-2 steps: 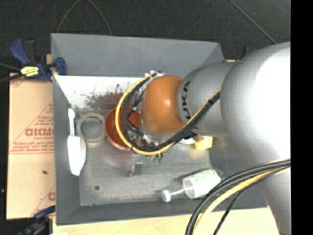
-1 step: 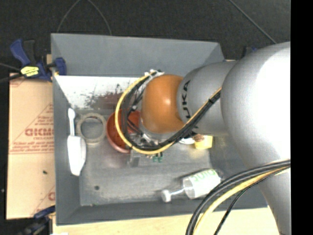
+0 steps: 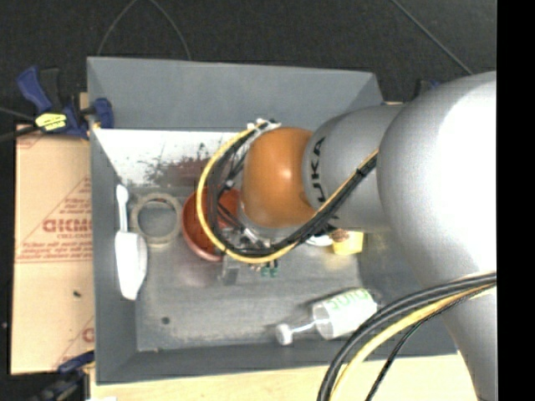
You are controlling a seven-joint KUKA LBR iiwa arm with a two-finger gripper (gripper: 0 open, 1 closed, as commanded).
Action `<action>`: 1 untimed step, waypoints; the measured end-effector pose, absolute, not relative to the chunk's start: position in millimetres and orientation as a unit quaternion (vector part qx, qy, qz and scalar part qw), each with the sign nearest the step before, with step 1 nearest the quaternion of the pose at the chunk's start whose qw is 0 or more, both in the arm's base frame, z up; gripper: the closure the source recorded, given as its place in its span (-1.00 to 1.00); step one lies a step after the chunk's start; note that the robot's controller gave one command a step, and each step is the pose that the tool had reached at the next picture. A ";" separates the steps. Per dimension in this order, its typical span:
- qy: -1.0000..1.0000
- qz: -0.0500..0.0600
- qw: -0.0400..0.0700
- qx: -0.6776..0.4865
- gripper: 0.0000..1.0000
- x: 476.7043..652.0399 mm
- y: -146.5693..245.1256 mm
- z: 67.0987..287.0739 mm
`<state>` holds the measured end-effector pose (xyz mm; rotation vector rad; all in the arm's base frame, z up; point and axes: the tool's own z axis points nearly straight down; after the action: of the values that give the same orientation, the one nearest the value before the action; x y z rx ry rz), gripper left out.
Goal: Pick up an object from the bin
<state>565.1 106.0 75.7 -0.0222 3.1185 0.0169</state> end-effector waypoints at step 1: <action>1.000 0.005 0.012 -0.007 1.00 565.1 106.0 75.9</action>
Offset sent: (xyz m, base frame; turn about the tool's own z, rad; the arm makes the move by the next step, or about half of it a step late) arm 0.0102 0.0092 0.0509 -0.0225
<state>565.1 106.0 75.9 -0.0219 3.1184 0.0170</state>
